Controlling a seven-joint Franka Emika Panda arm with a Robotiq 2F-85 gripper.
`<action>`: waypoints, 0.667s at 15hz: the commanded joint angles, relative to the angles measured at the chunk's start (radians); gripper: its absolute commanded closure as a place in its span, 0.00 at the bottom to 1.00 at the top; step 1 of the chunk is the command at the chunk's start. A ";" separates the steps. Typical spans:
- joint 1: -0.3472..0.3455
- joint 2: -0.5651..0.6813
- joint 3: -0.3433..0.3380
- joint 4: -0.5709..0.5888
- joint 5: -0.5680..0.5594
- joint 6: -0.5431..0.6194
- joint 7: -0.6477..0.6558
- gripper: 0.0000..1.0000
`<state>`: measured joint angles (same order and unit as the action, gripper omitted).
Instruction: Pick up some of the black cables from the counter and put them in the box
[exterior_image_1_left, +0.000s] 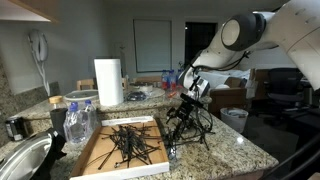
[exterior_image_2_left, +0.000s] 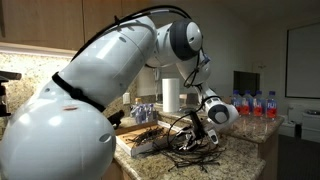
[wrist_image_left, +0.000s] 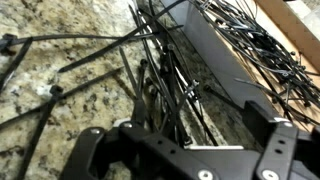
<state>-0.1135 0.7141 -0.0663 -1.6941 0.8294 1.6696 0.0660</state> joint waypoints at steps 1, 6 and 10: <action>-0.023 0.037 0.008 0.056 -0.012 -0.062 0.019 0.08; -0.036 0.065 0.000 0.066 -0.012 -0.129 0.018 0.53; -0.043 0.080 -0.005 0.068 -0.011 -0.163 0.020 0.80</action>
<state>-0.1384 0.7775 -0.0749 -1.6462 0.8285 1.5496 0.0677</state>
